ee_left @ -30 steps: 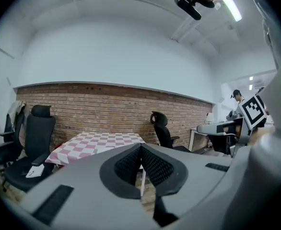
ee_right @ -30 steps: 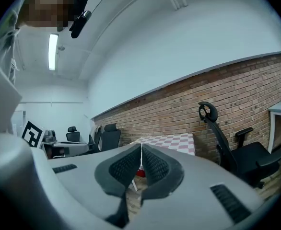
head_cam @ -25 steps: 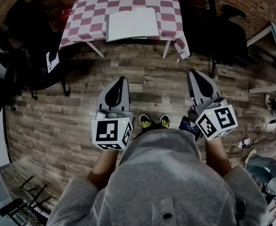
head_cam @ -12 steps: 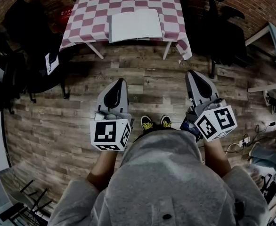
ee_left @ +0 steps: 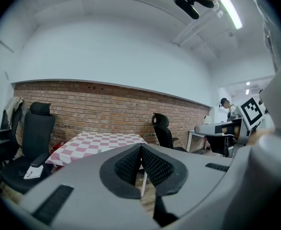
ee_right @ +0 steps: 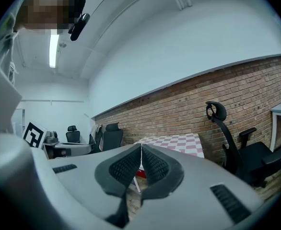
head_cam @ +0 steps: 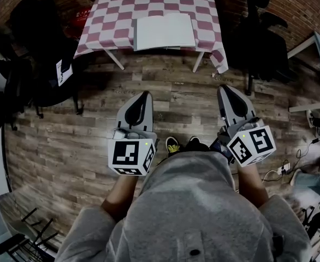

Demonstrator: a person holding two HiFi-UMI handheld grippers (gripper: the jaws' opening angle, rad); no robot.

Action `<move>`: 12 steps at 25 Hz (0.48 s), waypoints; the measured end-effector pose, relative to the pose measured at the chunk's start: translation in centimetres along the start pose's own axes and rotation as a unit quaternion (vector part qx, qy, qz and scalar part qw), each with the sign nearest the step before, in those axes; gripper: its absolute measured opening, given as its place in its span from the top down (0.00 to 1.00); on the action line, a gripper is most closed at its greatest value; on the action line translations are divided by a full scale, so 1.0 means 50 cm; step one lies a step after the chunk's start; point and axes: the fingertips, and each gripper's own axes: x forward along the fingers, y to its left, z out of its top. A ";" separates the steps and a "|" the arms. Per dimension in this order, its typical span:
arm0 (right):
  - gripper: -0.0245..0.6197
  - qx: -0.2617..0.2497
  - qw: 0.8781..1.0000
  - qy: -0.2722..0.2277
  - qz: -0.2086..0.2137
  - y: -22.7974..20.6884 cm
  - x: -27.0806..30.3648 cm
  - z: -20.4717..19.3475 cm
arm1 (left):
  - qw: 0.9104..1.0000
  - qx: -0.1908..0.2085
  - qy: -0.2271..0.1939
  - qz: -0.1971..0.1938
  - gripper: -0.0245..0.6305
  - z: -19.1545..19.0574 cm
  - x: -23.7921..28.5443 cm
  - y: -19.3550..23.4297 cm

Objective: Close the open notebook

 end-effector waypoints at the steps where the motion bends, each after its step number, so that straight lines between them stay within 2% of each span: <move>1: 0.92 -0.002 1.000 0.000 0.001 0.002 0.003 0.001 | 1.000 -0.001 -0.001 0.001 0.95 0.000 -0.001 0.003; 12: 0.92 -0.009 1.000 -0.005 0.006 0.022 0.012 0.007 | 1.000 -0.002 -0.007 0.002 0.95 0.005 -0.013 0.017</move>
